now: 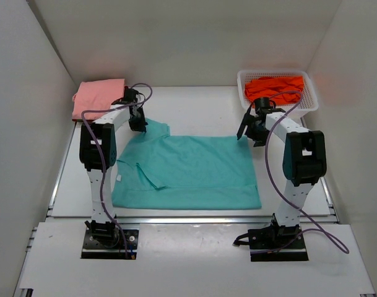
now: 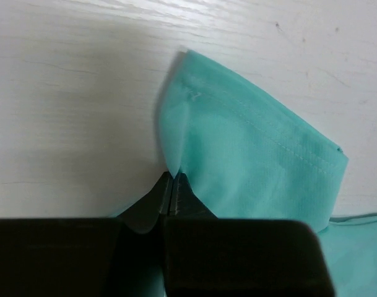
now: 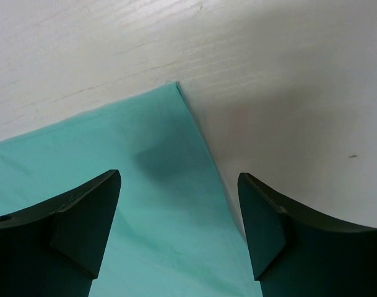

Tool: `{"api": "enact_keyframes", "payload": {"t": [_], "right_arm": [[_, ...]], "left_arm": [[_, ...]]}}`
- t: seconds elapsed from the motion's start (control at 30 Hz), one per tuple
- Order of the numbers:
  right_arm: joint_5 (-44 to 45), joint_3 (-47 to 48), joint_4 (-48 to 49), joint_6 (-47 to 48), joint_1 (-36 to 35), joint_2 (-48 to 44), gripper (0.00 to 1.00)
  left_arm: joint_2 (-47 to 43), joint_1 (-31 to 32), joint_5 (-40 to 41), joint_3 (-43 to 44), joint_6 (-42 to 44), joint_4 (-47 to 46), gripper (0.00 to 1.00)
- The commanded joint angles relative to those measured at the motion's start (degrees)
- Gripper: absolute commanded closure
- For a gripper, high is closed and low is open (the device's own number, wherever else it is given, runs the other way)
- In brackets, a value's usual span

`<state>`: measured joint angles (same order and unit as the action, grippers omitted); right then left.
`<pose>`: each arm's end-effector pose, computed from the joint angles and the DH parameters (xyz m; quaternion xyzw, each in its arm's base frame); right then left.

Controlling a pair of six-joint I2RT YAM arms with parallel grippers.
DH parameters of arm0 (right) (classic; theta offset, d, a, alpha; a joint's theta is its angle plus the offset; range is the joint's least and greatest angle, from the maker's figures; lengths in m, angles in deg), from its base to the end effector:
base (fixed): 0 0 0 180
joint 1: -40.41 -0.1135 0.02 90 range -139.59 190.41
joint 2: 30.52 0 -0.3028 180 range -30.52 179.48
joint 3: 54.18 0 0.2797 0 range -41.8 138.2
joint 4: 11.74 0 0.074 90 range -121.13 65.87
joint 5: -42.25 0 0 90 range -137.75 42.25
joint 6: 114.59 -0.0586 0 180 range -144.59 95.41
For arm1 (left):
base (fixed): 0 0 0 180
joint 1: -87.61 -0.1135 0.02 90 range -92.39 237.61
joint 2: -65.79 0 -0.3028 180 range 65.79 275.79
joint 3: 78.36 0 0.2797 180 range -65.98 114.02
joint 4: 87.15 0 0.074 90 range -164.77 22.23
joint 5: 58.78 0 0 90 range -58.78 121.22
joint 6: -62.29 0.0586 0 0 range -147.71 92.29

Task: Fold and stack the t-shirts
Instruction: Grap the side of the flattened tshirt furthest away from the robot with both arms

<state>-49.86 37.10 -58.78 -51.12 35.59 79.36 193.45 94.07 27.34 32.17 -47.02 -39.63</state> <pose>0.4410 0.0394 0.1883 0.1802 0.9606 0.0743 0.1982 0.5252 -0.0635 0.1511 -0.1017 0.9698 -0.0811 0.2064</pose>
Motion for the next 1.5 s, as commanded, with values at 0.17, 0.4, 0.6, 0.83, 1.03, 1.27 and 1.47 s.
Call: {"api": "enact_keyframes", "payload": {"t": [0.17,0.4,0.6,0.83,1.03,1.27,1.47], "right_arm": [[5.62,7.32,1.26,-3.01,-0.63,7.35,0.28],[5.71,10.4,0.03,-3.8,-0.28,10.08,0.73],[5.19,11.11,-0.77,-3.27,-0.71,8.95,1.0],[-1.3,9.18,5.03,2.69,0.95,6.57,1.0],[-7.82,2.77,12.32,5.16,2.97,1.75,0.99],[-12.83,-5.76,18.13,4.47,4.03,-4.85,1.0],[-15.37,-12.26,18.22,5.07,4.73,-11.17,1.0]], "left_arm": [[-4.34,0.75,0.37,-3.67,-1.52,2.31,1.0],[-6.98,-1.1,-1.31,-6.83,-2.05,0.99,1.0],[-8.12,-1.8,-2.18,-7.1,-2.4,1.25,1.0],[-9.08,-2.68,-4.11,-1.65,-3.46,3.53,1.0],[-15.31,-3.82,-7.54,-5.24,-4.59,2.49,1.0],[-28.05,-6.1,-9.3,-19.74,-5.3,-0.5,1.0],[-36.32,-6.2,-8.6,-28.44,-4.33,-0.25,1.0]]}}
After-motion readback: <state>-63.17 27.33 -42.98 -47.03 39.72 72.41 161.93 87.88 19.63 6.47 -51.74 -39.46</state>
